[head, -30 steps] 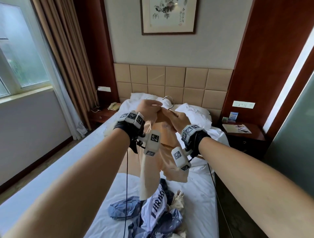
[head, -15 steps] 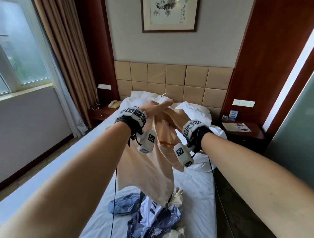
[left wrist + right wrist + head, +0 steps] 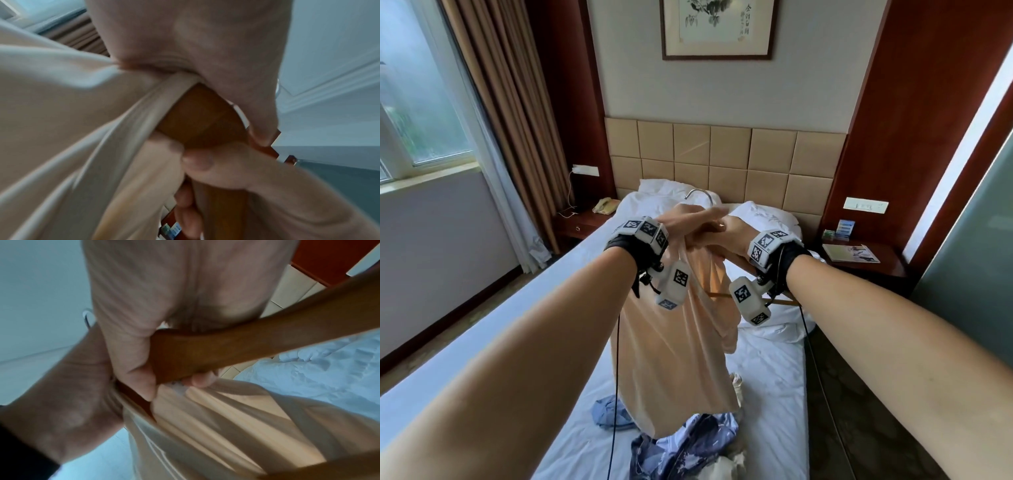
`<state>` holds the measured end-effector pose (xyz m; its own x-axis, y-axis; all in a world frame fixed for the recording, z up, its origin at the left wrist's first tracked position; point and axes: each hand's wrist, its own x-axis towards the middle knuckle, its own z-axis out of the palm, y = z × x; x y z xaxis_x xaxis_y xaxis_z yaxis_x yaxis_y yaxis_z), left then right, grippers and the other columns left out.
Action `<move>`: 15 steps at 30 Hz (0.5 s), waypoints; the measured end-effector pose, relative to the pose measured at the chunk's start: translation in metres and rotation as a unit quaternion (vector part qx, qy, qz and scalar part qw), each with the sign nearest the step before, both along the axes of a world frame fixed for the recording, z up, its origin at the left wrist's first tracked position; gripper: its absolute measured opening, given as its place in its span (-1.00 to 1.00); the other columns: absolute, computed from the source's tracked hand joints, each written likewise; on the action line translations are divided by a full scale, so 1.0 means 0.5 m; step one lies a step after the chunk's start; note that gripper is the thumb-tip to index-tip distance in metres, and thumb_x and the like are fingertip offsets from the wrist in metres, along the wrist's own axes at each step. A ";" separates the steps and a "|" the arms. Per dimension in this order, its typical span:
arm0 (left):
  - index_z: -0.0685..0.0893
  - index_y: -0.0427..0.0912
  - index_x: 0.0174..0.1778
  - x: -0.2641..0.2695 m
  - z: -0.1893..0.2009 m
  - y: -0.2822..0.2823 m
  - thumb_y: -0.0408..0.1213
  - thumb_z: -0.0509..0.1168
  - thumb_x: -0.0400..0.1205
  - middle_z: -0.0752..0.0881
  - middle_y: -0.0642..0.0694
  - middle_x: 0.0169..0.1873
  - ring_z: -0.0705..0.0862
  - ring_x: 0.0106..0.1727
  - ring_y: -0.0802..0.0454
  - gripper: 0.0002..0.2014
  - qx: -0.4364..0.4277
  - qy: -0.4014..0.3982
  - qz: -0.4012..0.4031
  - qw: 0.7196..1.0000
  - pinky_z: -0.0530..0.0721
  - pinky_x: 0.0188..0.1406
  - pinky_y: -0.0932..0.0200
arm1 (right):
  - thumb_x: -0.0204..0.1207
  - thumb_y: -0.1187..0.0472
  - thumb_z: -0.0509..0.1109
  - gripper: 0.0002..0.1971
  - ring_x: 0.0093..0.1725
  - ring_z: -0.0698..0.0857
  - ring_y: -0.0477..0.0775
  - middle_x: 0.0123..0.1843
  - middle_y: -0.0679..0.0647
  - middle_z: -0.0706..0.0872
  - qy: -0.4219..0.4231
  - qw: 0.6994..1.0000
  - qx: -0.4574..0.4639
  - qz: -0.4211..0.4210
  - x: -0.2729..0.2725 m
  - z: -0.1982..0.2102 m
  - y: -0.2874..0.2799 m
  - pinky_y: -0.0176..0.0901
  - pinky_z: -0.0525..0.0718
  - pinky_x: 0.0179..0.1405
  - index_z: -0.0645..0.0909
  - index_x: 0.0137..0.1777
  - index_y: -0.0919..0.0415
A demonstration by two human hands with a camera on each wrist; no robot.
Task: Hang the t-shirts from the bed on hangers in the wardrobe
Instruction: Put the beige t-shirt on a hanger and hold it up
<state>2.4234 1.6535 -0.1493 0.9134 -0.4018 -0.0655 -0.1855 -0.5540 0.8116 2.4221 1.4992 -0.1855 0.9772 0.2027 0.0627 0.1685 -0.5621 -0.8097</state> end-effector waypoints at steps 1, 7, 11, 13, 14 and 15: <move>0.75 -0.06 -0.15 0.007 -0.004 -0.003 0.34 0.30 0.51 0.80 -0.19 -0.20 0.68 -0.26 -0.01 -0.51 0.023 -0.029 0.017 0.999 0.68 -0.23 0.15 | 0.42 0.04 0.57 -0.73 -0.14 0.77 0.06 -0.12 0.09 0.81 0.007 1.000 -0.012 0.003 -0.002 0.000 0.002 -0.13 0.68 -0.19 0.74 0.04 0.14; 0.63 -0.21 -0.40 0.027 -0.021 0.020 0.01 0.37 0.44 0.62 -0.05 -0.59 0.54 -0.54 0.03 -0.68 0.044 -0.116 0.095 0.988 0.46 -0.60 0.27 | 0.43 0.39 0.46 -0.84 -0.08 0.72 0.13 -0.12 0.20 0.73 0.130 0.978 0.151 0.063 0.002 -0.008 -0.019 -0.11 0.70 0.01 0.64 0.00 0.26; 0.68 -0.34 -0.37 0.028 -0.024 0.035 -0.11 0.33 0.43 0.74 -0.24 -0.55 0.61 -0.59 -0.06 -0.69 0.040 -0.146 0.104 0.983 0.56 -0.49 0.14 | 0.47 0.56 0.28 -0.86 -0.26 0.60 0.06 -0.28 0.20 0.63 0.138 0.985 0.103 0.008 0.016 -0.014 -0.044 -0.26 0.64 -0.21 0.62 -0.16 0.37; 0.68 -0.30 -0.36 0.023 -0.021 0.030 -0.07 0.36 0.47 0.76 -0.23 -0.52 0.63 -0.58 -0.06 -0.69 0.046 -0.139 0.088 0.985 0.57 -0.48 0.14 | 0.46 0.53 0.32 -0.81 -0.29 0.56 0.06 -0.32 0.17 0.63 0.124 0.992 0.036 0.006 0.024 -0.021 -0.043 -0.25 0.58 -0.27 0.63 -0.27 0.29; 0.69 -0.27 -0.34 0.022 -0.020 0.026 0.01 0.39 0.49 0.77 -0.20 -0.50 0.64 -0.57 -0.03 -0.64 0.063 -0.138 0.075 0.986 0.58 -0.47 0.15 | 0.47 0.46 0.38 -0.81 -0.28 0.56 0.06 -0.31 0.16 0.64 0.108 0.994 -0.019 0.007 0.030 -0.024 -0.038 -0.22 0.57 -0.24 0.63 -0.31 0.22; 0.69 -0.24 -0.33 0.019 -0.017 0.024 0.13 0.40 0.49 0.76 -0.15 -0.51 0.63 -0.57 0.01 -0.57 0.094 -0.144 0.061 0.983 0.59 -0.46 0.18 | 0.48 0.38 0.43 -0.82 -0.26 0.56 0.05 -0.30 0.12 0.64 0.093 0.991 -0.094 0.003 0.039 -0.028 -0.034 -0.18 0.57 -0.19 0.63 -0.33 0.17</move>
